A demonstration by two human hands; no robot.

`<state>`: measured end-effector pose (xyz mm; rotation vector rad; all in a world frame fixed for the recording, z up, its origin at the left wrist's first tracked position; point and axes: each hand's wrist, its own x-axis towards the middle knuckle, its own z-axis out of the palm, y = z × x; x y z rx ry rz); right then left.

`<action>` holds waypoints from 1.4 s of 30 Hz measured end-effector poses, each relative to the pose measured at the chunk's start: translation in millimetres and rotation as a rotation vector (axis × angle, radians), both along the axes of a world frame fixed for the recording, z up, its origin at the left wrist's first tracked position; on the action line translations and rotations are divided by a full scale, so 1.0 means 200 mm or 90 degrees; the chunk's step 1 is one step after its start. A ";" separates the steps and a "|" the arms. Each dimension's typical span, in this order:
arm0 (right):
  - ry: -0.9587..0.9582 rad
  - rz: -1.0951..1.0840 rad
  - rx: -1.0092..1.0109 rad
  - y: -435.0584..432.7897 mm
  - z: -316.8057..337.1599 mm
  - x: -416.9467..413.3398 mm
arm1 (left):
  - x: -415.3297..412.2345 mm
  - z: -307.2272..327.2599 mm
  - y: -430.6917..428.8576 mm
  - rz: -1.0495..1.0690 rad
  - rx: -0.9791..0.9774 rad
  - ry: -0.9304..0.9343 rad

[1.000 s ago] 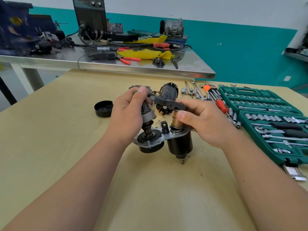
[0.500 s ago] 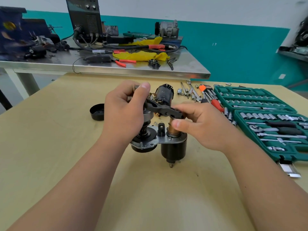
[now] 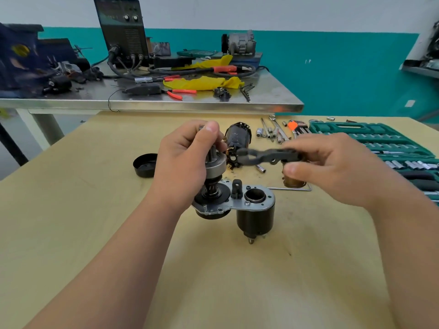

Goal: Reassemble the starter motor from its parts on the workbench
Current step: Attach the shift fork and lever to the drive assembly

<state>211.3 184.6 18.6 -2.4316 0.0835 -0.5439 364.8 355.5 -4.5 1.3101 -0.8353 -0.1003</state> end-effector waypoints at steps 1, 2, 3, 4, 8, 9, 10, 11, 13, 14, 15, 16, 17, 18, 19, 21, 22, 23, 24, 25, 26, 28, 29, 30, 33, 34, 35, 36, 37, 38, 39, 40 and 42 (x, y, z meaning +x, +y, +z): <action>0.036 0.009 -0.027 0.01 0.01 0.01 | 0.00 0.00 0.00 0.001 0.003 -0.005; 0.057 0.017 -0.040 0.03 0.01 0.02 | 0.00 0.00 0.00 0.002 0.005 -0.009; 0.069 0.017 -0.058 0.04 0.02 0.03 | 0.00 0.00 0.00 0.001 0.002 -0.008; 0.075 0.011 -0.088 0.05 0.02 0.05 | 0.00 0.00 0.00 -0.001 -0.002 -0.001; 0.103 -0.003 -0.142 0.07 0.06 0.06 | 0.01 -0.01 0.00 -0.018 -0.013 0.030; 0.105 -0.001 -0.139 0.07 0.07 0.06 | 0.01 -0.01 0.00 -0.019 -0.012 0.029; 0.108 0.002 -0.135 0.08 0.07 0.06 | 0.01 -0.01 0.00 -0.019 -0.011 0.027; 0.109 0.004 -0.127 0.08 0.06 0.06 | 0.01 -0.01 0.00 -0.020 -0.011 0.025; 0.109 0.010 -0.112 0.10 0.05 0.08 | 0.01 -0.01 0.00 -0.024 -0.010 0.027; 0.109 0.012 -0.110 0.11 0.04 0.09 | 0.01 -0.01 0.00 -0.026 -0.009 0.029; 0.109 0.011 -0.110 0.12 0.03 0.10 | 0.01 -0.01 0.00 -0.027 -0.007 0.031; 0.103 0.005 -0.107 0.12 0.02 0.11 | 0.01 -0.01 0.00 -0.028 -0.006 0.035; 0.094 -0.004 -0.098 0.12 0.01 0.12 | 0.01 -0.01 0.00 -0.029 -0.006 0.040; 0.082 -0.015 -0.091 0.12 0.00 0.12 | 0.01 -0.01 0.00 -0.030 -0.009 0.048; 0.071 -0.023 -0.089 0.12 -0.01 0.13 | 0.02 -0.01 0.00 -0.030 -0.012 0.053; 0.055 -0.029 -0.111 0.12 -0.02 0.14 | 0.02 -0.01 0.00 -0.034 -0.013 0.059; 0.048 -0.022 -0.135 0.13 -0.01 0.14 | 0.03 -0.01 0.00 -0.038 -0.011 0.062; 0.047 -0.012 -0.164 0.13 0.00 0.15 | 0.03 -0.01 0.00 -0.045 -0.009 0.065; 0.050 -0.004 -0.192 0.13 0.01 0.15 | 0.04 -0.01 0.00 -0.050 -0.006 0.070; 0.056 0.000 -0.215 0.13 0.02 0.16 | 0.04 -0.01 0.01 -0.051 -0.004 0.075; 0.062 0.003 -0.229 0.13 0.03 0.16 | 0.04 -0.01 0.01 -0.050 -0.002 0.077; 0.071 0.019 -0.222 0.12 0.04 0.18 | 0.05 -0.01 0.00 -0.050 -0.006 0.082; 0.071 0.027 -0.203 0.11 0.03 0.19 | 0.05 -0.02 0.00 -0.051 -0.013 0.088; 0.065 0.030 -0.168 0.11 0.01 0.20 | 0.06 -0.02 0.00 -0.055 -0.019 0.095; 0.008 0.010 0.001 0.12 -0.09 0.22 | 0.07 -0.03 0.00 -0.073 -0.014 0.095; -0.019 0.002 0.056 0.12 -0.13 0.22 | 0.08 -0.04 0.00 -0.077 0.003 0.089; -0.045 -0.005 0.097 0.13 -0.17 0.22 | 0.09 -0.05 0.01 -0.082 0.022 0.085; -0.067 -0.014 0.120 0.14 -0.20 0.23 | 0.09 -0.07 0.02 -0.090 0.039 0.091; -0.083 -0.022 0.133 0.15 -0.22 0.23 | 0.10 -0.08 0.03 -0.100 0.056 0.103; -0.098 -0.029 0.143 0.17 -0.24 0.23 | 0.10 -0.10 0.03 -0.111 0.077 0.116; -0.113 -0.034 0.151 0.18 -0.26 0.23 | 0.10 -0.11 0.04 -0.117 0.110 0.123; -0.126 -0.035 0.149 0.20 -0.27 0.23 | 0.10 -0.13 0.05 -0.114 0.161 0.121; -0.141 -0.029 0.131 0.21 -0.29 0.23 | 0.11 -0.17 0.09 -0.094 0.279 0.089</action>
